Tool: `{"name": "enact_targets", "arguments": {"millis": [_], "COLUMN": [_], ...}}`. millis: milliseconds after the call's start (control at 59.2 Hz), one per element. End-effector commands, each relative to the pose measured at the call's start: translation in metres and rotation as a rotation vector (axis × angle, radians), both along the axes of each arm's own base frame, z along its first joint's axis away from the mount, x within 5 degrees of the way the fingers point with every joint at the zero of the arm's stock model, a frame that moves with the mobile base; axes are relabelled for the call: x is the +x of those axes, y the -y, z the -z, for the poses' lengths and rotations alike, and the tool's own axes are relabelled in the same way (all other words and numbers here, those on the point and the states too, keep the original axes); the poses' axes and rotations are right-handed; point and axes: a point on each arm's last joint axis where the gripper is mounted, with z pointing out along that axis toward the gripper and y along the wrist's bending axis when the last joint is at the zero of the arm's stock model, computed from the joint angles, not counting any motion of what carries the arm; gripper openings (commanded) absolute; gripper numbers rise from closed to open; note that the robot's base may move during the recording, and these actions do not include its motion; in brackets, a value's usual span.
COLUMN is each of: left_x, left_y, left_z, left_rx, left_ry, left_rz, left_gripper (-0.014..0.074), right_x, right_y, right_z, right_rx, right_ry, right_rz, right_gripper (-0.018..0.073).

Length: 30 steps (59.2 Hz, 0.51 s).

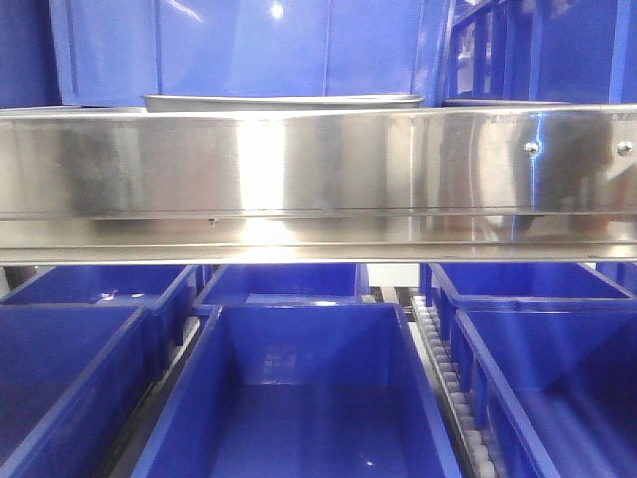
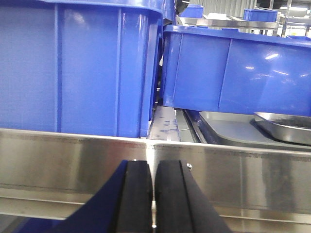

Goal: Stack silver trays without gaps

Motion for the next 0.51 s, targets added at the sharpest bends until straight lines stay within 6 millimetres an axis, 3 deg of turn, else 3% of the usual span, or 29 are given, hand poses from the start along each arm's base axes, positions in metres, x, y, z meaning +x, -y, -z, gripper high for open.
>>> {"name": "enact_targets", "arguments": {"millis": [0, 490], "left_x": [-0.0008, -0.0007], "left_y": [0.0012, 0.0020], "left_z": [-0.0024, -0.0004], "left_rx": [-0.005, 0.018], "left_ry": [0.024, 0.003], "left_rz": [0.022, 0.036], "left_gripper": [0.0013, 0.0013], "right_x": [-0.0006, -0.0006], "right_y": [0.0003, 0.0003], "right_z": [-0.0031, -0.0031], "right_rx": [-0.012, -0.012], "right_ry": [0.037, 0.037], "right_rz": [0.003, 0.003], "right_gripper": [-0.0081, -0.0081]}}
